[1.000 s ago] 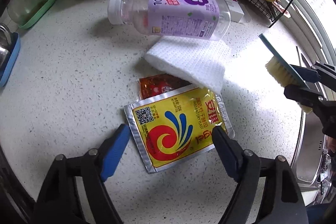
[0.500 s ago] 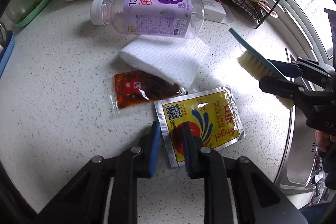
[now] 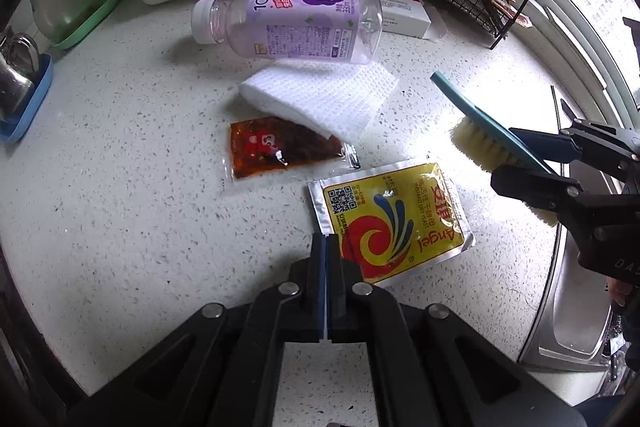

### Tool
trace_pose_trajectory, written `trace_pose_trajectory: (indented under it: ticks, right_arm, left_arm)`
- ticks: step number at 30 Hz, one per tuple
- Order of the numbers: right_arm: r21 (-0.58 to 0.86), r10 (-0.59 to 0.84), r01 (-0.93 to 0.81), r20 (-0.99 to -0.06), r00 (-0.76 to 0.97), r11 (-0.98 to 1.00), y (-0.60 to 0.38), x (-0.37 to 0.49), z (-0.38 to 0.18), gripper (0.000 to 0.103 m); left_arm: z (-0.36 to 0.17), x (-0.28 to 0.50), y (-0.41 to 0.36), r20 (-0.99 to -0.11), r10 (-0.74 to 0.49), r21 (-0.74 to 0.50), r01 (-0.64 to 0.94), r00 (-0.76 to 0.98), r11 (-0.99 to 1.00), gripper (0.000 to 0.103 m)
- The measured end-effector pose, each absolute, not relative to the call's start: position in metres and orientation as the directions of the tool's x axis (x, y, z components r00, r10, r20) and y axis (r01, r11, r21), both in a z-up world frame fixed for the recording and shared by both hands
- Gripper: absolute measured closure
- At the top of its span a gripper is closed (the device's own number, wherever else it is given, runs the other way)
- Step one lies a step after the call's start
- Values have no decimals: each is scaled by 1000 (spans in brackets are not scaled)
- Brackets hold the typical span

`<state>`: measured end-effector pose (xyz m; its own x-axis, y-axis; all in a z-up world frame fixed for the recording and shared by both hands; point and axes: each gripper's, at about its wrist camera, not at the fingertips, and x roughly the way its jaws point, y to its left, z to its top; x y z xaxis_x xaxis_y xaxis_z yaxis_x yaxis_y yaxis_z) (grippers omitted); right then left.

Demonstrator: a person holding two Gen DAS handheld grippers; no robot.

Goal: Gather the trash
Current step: 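Grasp the Angel yeast packet with the left tool while the right tool holds the brush, then carry the brush down toward the red bin with the right tool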

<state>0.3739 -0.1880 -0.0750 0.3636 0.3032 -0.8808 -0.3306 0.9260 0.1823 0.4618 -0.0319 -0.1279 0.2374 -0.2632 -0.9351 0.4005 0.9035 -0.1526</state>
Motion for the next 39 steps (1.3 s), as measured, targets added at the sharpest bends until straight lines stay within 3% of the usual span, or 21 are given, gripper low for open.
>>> trace_pose_trajectory:
  ticks: [20,30,39]
  right_arm:
    - [179,353,-432,-861,366,884,-132,340,-43,68]
    - [152,381,-542,-860,340,827,-59,262,-31,68]
    - [150,374,-585,-883,283,797,-10,177,-55,69]
  left_arm:
    - [-73,383,48,-911,-228,-105,342,343,934,103]
    - [-67,269,97,-900,-213,-106,284,379,953,103]
    - [-104,169,133,-914,-210,-136,225,347,965,103]
